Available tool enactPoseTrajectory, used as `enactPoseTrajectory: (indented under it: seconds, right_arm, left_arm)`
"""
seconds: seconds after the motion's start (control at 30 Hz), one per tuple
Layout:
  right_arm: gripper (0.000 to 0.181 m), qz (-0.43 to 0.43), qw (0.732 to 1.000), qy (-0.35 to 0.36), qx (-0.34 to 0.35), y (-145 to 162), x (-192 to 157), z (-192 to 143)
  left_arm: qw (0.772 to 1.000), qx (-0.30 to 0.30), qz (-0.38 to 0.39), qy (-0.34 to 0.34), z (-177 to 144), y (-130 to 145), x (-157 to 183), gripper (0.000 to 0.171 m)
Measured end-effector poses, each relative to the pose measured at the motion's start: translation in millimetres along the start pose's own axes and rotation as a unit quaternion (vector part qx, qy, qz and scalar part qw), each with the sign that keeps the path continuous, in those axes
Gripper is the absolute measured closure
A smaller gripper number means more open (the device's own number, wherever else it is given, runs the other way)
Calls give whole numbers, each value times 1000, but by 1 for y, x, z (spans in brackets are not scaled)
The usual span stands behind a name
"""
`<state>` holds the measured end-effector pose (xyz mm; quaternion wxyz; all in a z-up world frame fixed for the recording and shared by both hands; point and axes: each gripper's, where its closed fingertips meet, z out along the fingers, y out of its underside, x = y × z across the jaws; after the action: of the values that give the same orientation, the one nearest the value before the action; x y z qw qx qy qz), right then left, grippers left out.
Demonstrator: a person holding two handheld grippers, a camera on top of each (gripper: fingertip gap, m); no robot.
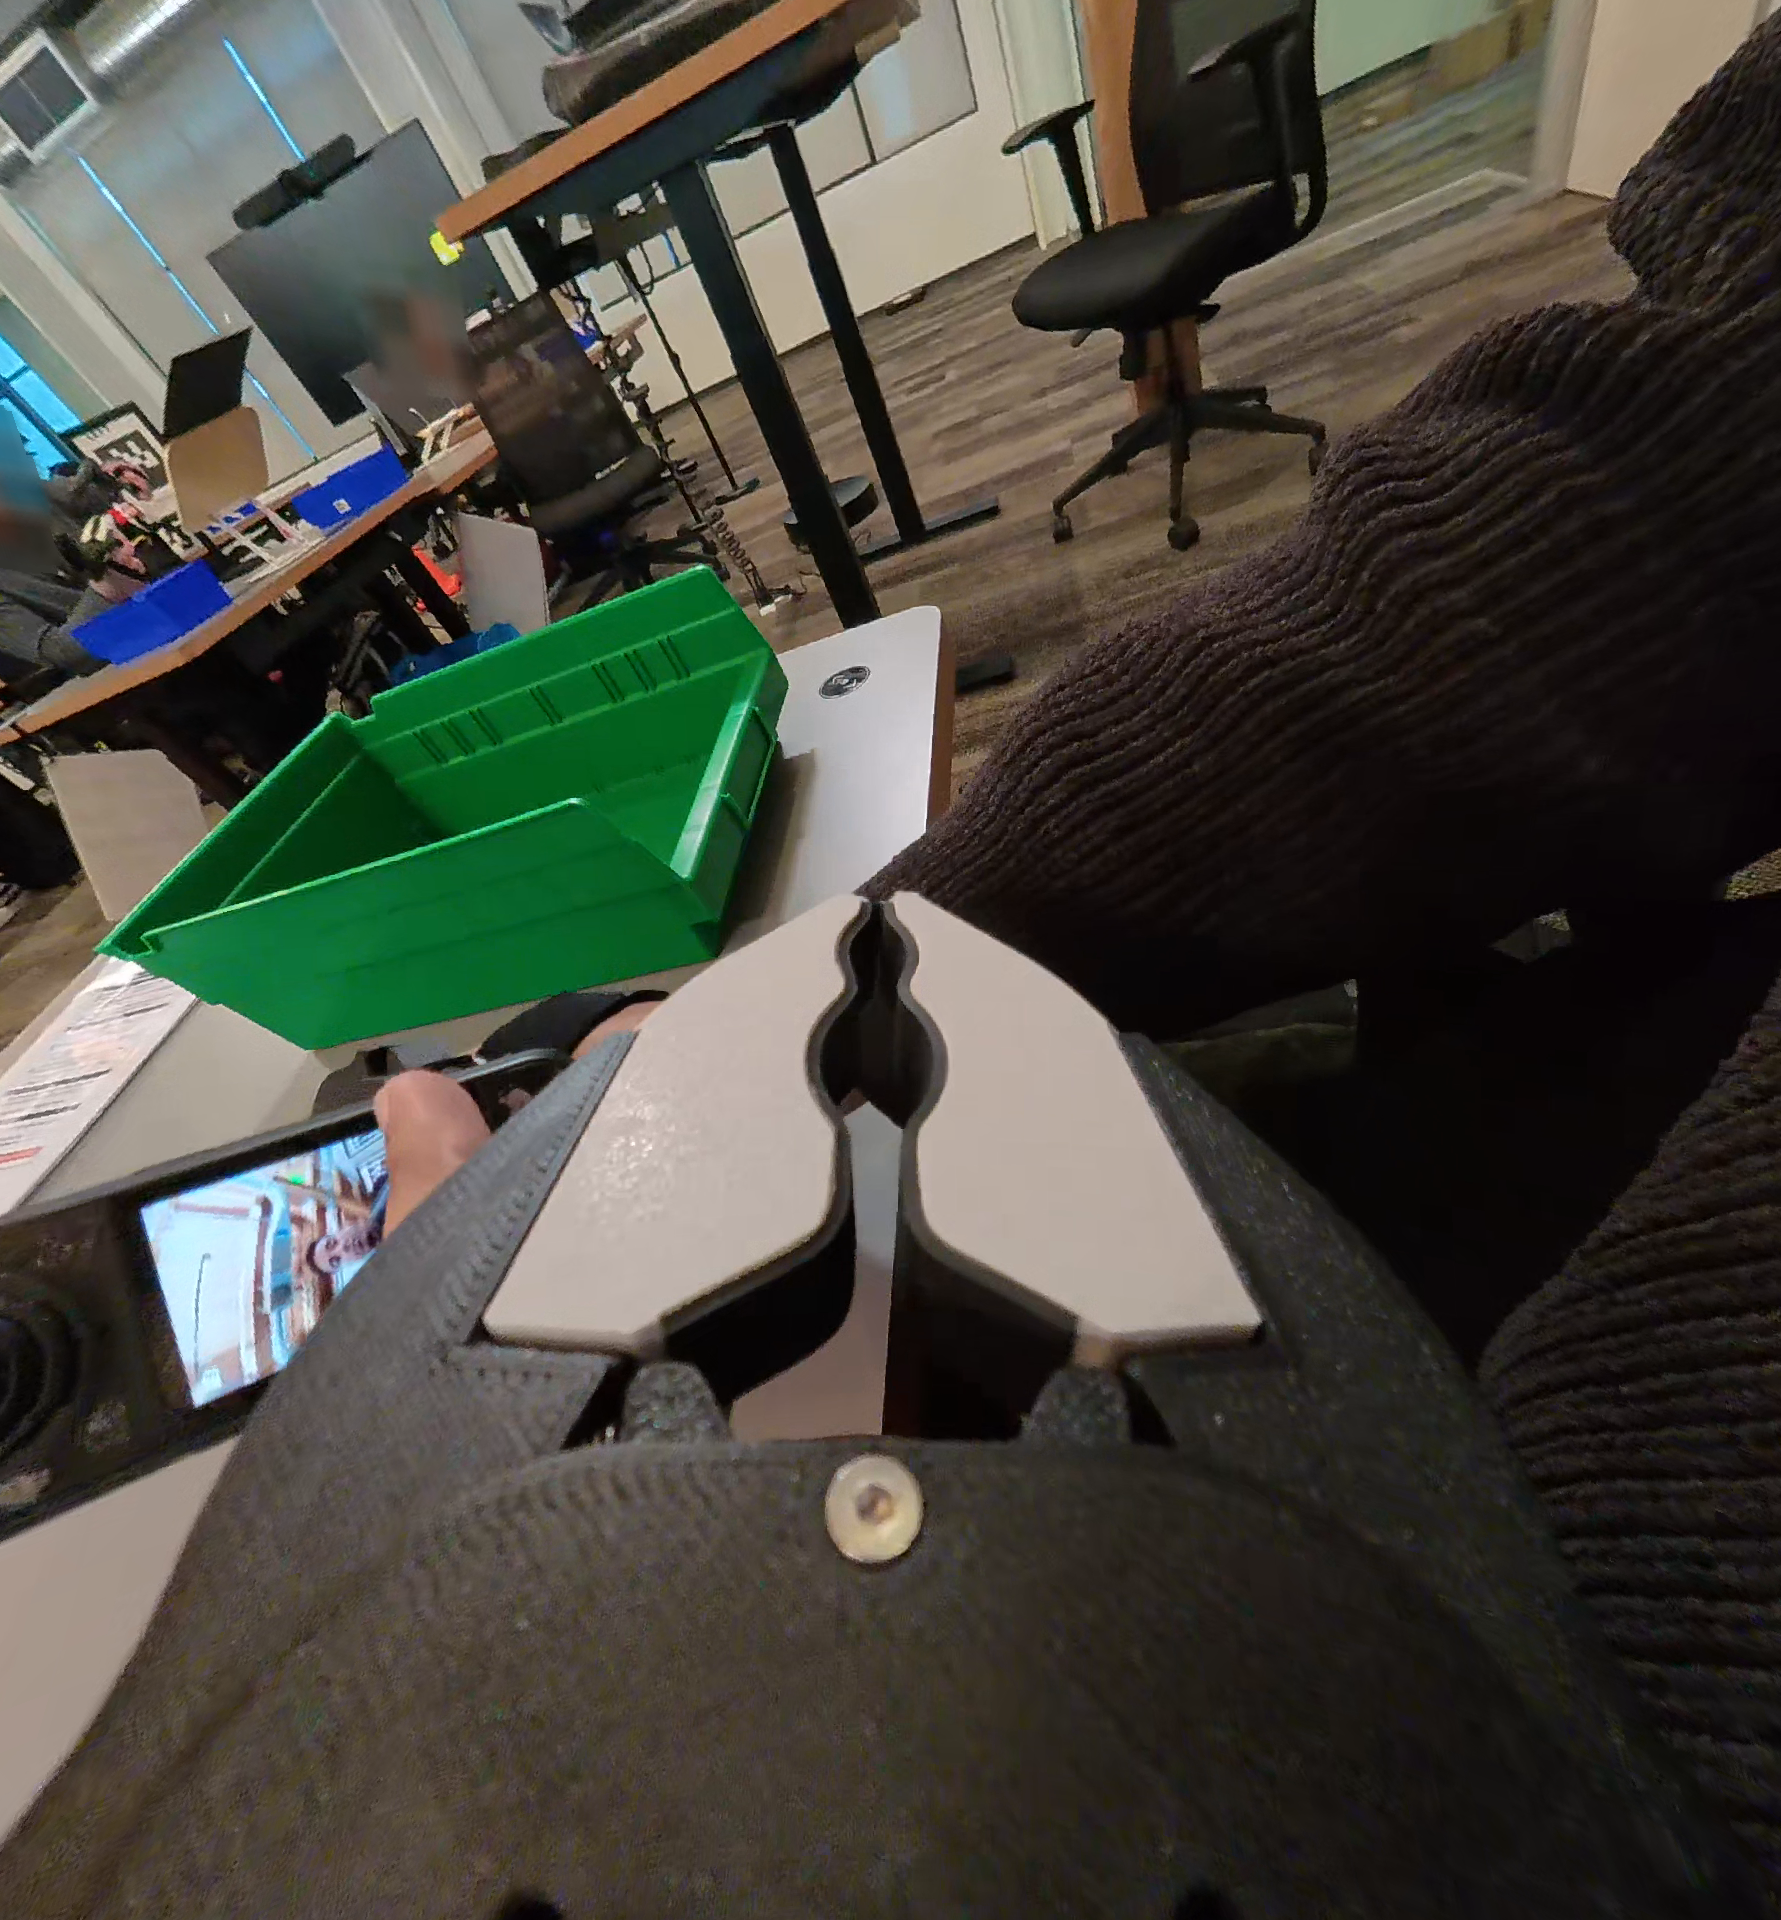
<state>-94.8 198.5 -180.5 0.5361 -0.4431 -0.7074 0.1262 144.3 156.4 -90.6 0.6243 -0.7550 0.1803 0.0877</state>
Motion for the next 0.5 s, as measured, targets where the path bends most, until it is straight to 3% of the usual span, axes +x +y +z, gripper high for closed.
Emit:
enactPoseTrajectory:
  seconds: [0.3,0.5]
  right_arm:
    - [181,-19,1000,2,6,-3,-6,-2]
    - [181,45,999,-27,-2,0,-2,-1]
  left_arm:
    - [1000,-17,-19,0,-2,6,-5,171]
    - [1000,-6,-15,-23,-8,2,-16,171]
